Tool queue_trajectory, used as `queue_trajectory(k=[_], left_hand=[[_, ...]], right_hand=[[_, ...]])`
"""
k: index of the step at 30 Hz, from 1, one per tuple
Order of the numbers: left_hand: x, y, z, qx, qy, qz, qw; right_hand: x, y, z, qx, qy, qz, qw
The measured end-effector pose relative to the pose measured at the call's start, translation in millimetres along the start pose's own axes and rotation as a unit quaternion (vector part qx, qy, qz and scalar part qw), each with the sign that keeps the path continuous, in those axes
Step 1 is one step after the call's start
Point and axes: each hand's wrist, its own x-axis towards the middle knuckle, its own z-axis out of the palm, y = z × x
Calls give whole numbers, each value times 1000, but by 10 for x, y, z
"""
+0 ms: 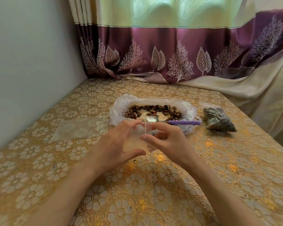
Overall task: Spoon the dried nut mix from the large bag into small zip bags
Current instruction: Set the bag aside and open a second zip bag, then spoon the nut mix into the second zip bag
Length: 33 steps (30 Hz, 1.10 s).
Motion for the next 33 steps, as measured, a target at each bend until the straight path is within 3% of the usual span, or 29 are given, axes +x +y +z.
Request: queue_trajectory(k=[6, 9, 13, 16, 20, 22, 26, 30, 33], left_hand=[[10, 7, 21, -16, 30, -8, 999], [0, -25, 42, -38, 48, -53, 997], [12, -52, 5, -138, 112, -163, 970], [10, -59, -8, -187, 155, -194, 951], [-9, -62, 5, -201, 153, -211, 944], [-11, -63, 13, -194, 154, -211, 946], [-10, -75, 8, -189, 163, -201, 947], [-12, -73, 11, -188, 153, -207, 948], [-7, -44, 6, -184, 151, -204, 950]], right_hand=[[16, -8, 9, -50, 33, -11, 998], [39, -6, -52, -44, 129, -13, 991], [74, 92, -251, -173, 362, 3, 916], [66, 199, -395, -260, 425, 62, 865], [34, 307, -530, -309, 399, 161, 848], [14, 354, -546, -297, 342, 215, 865], [37, 388, -516, -71, 281, 221, 931], [60, 342, -472, 103, 288, 202, 931], [58, 291, -456, 112, 314, 151, 931]])
